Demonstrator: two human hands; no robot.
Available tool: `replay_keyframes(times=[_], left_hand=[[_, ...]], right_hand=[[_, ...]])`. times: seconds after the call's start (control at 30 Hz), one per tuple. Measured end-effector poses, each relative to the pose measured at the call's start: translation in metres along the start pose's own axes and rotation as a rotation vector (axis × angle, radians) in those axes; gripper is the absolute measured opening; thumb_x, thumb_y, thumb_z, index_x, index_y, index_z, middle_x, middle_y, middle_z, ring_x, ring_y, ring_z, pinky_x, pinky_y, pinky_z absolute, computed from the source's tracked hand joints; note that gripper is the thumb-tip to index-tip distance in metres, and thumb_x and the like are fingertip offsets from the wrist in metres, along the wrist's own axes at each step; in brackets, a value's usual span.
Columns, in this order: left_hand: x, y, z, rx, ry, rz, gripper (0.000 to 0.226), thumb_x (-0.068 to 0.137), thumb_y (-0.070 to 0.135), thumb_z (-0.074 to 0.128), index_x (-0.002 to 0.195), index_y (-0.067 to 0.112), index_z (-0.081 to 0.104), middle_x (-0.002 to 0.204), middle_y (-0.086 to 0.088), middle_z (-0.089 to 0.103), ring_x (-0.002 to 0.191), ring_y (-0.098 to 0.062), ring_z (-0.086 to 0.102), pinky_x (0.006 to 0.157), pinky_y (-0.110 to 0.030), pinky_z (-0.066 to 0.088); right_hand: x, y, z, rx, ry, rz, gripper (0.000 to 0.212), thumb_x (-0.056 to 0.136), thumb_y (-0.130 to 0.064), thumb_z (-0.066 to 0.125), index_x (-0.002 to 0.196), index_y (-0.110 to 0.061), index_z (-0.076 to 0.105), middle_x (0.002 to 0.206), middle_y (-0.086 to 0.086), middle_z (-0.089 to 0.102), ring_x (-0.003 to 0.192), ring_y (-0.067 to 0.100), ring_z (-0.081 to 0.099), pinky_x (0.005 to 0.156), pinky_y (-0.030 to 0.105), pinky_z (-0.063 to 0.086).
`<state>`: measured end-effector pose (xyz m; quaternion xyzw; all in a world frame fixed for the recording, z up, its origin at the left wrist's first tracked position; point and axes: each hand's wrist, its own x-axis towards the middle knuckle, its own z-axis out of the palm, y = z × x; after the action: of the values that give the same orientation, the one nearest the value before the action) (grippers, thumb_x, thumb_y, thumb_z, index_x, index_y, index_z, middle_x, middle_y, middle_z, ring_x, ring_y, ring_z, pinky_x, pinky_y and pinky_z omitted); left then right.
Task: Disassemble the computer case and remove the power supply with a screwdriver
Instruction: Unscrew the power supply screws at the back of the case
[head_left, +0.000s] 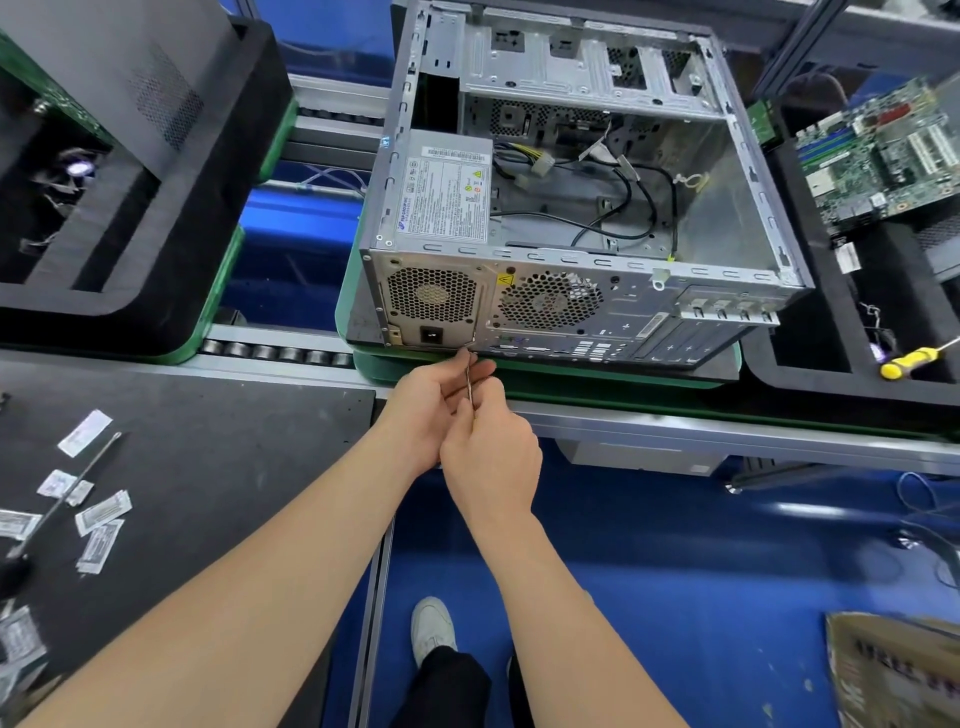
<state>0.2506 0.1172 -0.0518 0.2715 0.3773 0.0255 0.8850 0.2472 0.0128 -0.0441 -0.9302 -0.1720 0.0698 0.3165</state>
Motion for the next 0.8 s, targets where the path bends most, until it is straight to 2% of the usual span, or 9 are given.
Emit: replay_keyframes(times=[0.07,0.13,0.23,0.33,0.47,0.6,0.7,0.8], left_hand=[[0.001,0.0,0.0,-0.003,0.0,0.01,0.013,0.096,0.021,0.066,0.101,0.009,0.069,0.105,-0.009,0.078,0.087,-0.02,0.076,0.073,-0.034,0.059],[0.002,0.0,0.0,0.006,-0.005,0.028,0.014,0.096,0.019,0.064,0.101,0.007,0.069,0.103,-0.01,0.078,0.089,-0.02,0.076,0.076,-0.035,0.059],[0.001,0.0,-0.001,0.015,-0.007,0.046,0.014,0.097,0.018,0.063,0.103,0.006,0.069,0.105,-0.011,0.077,0.092,-0.02,0.076,0.08,-0.035,0.058],[0.0,-0.003,0.002,0.015,0.003,0.045,0.015,0.098,0.017,0.061,0.105,0.006,0.068,0.105,-0.011,0.077,0.093,-0.02,0.076,0.082,-0.036,0.058],[-0.003,-0.009,0.009,0.033,0.016,0.04,0.016,0.1,0.021,0.059,0.105,0.01,0.067,0.101,-0.007,0.078,0.09,-0.017,0.077,0.076,-0.036,0.057],[-0.009,-0.017,0.023,0.077,0.084,0.076,0.018,0.1,0.027,0.059,0.105,0.012,0.066,0.098,-0.007,0.078,0.085,-0.021,0.076,0.07,-0.036,0.059],[-0.016,-0.028,0.044,0.089,0.142,0.091,0.018,0.099,0.027,0.059,0.105,0.011,0.065,0.099,-0.009,0.078,0.087,-0.022,0.077,0.068,-0.035,0.059],[-0.026,-0.043,0.072,0.068,0.117,0.066,0.018,0.099,0.024,0.055,0.1,0.008,0.064,0.098,-0.012,0.078,0.086,-0.023,0.077,0.065,-0.035,0.06]], right_hand=[[0.001,0.003,-0.002,0.22,-0.041,0.047,0.012,0.105,-0.03,0.052,0.096,-0.023,0.053,0.071,-0.002,0.067,0.071,0.022,0.062,0.063,0.039,0.049],[0.004,0.007,-0.005,0.401,-0.1,0.108,0.018,0.103,-0.03,0.056,0.087,-0.022,0.055,0.064,0.002,0.067,0.062,0.019,0.06,0.063,0.037,0.051],[0.006,0.013,-0.009,0.549,-0.164,0.171,0.021,0.102,-0.033,0.058,0.085,-0.02,0.06,0.064,0.005,0.068,0.054,0.019,0.056,0.067,0.045,0.055],[0.004,0.017,-0.008,0.586,-0.157,0.169,0.022,0.101,-0.032,0.059,0.084,-0.019,0.061,0.063,0.007,0.067,0.052,0.017,0.053,0.062,0.048,0.055],[0.0,0.02,-0.007,0.642,-0.149,0.182,0.023,0.102,-0.03,0.059,0.084,-0.016,0.06,0.065,0.011,0.065,0.051,0.022,0.055,0.059,0.048,0.053],[-0.003,0.027,-0.018,0.639,-0.15,0.179,0.02,0.104,-0.028,0.059,0.086,-0.019,0.063,0.064,0.006,0.067,0.049,0.019,0.06,0.053,0.036,0.053],[-0.006,0.038,-0.032,0.551,-0.131,0.165,0.02,0.104,-0.031,0.057,0.086,-0.026,0.061,0.067,0.004,0.068,0.058,0.026,0.063,0.055,0.042,0.052],[-0.012,0.054,-0.051,0.543,-0.037,0.157,0.018,0.105,-0.033,0.056,0.088,-0.031,0.061,0.069,0.003,0.068,0.064,0.029,0.061,0.057,0.046,0.05]])
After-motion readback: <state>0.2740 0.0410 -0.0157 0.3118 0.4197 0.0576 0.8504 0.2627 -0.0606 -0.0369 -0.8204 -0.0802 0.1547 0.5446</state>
